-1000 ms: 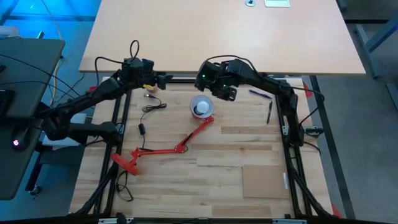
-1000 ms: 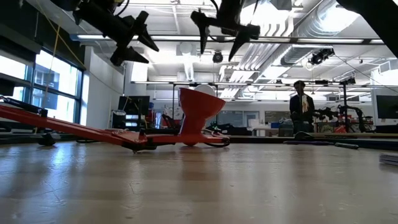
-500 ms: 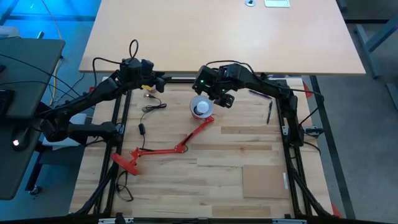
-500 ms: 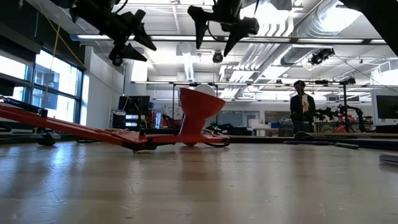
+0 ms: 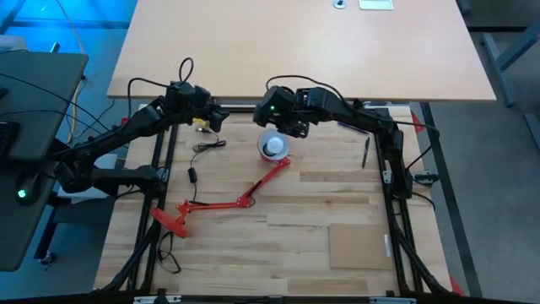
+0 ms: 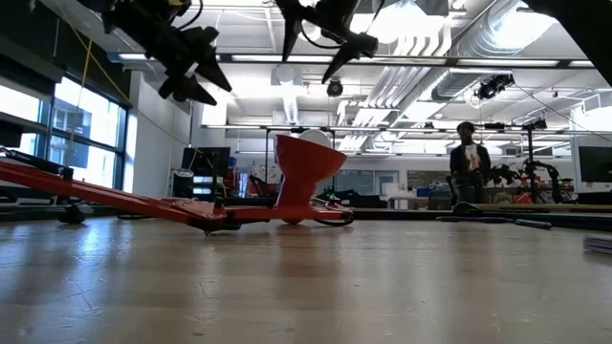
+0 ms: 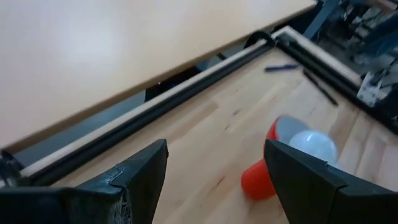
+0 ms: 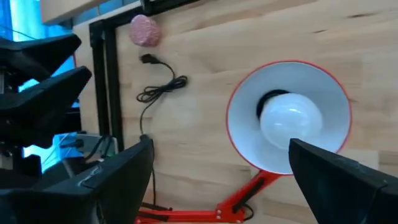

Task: Screw lightbulb
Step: Remove the lightbulb from the desk lamp

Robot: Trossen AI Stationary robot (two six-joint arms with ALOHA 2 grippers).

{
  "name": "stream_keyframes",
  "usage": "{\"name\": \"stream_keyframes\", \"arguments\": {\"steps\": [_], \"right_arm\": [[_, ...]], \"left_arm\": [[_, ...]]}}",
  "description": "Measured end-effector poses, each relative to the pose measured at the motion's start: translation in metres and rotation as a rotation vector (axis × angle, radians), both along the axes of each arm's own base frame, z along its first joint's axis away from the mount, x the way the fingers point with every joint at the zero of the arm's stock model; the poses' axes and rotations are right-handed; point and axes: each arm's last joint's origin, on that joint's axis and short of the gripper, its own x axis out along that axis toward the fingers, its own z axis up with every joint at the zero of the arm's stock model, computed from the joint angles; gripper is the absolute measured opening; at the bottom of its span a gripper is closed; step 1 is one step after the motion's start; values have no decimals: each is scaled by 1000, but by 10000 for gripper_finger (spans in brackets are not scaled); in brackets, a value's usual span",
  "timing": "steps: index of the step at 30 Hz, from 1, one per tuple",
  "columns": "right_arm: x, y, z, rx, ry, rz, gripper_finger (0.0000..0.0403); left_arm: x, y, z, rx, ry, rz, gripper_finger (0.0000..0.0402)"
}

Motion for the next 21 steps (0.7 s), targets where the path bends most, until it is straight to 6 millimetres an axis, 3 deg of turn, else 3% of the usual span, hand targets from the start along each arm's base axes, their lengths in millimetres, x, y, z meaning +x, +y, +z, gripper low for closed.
{"name": "stream_keyframes", "arguments": {"steps": [5,8,11,15,21], "right_arm": [[-7,10,-5,52,94,-31,362],[-15,25,-27,166,232,-187,362],[-5,34,-52,258,237,-207,362],[18,25,-75,288,48,-188,362],[10,7,-95,265,110,-308,362]], "left_arm": [[-1,-1,-2,21,45,-29,261],[0,-1,-2,38,50,-61,261],[0,-2,-2,26,30,-142,261],[1,-1,-2,27,19,-194,261],[0,0,-2,38,22,-197,261]]}}
